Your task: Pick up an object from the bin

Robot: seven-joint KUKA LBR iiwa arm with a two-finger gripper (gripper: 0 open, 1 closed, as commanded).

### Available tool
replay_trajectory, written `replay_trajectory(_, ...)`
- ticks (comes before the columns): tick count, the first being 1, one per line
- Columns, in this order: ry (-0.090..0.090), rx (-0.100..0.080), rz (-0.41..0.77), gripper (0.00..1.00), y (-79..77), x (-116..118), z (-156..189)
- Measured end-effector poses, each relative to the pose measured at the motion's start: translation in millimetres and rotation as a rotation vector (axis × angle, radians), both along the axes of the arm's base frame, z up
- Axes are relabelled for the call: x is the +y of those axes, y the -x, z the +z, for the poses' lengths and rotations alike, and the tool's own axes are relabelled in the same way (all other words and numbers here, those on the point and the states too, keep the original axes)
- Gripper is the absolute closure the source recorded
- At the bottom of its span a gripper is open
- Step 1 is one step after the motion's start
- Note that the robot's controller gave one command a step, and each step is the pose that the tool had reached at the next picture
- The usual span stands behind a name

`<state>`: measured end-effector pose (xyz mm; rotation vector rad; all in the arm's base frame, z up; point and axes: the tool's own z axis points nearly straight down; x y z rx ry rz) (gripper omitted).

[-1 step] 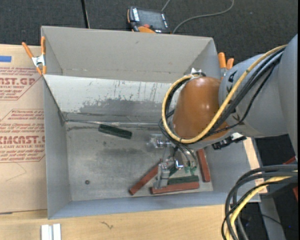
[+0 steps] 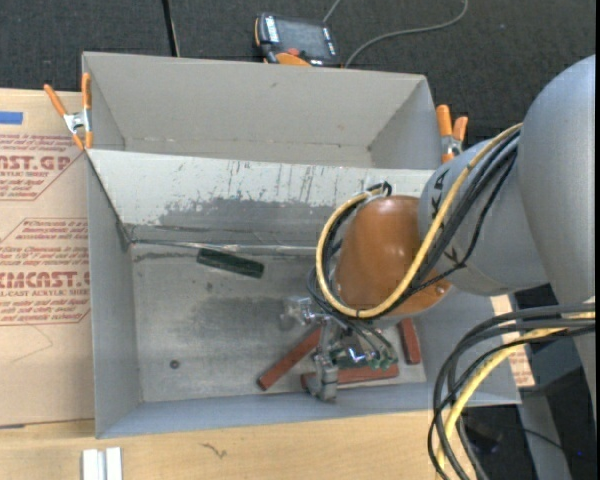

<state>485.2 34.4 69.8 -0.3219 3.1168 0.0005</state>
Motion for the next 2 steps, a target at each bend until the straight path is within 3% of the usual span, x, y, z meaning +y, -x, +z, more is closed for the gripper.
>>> replay_trajectory(1,0.0,0.009,0.0,1.0,1.3,1,2)
replay_trajectory(2,0.001,-0.001,0.001,1.0,-3.6,-20,165)
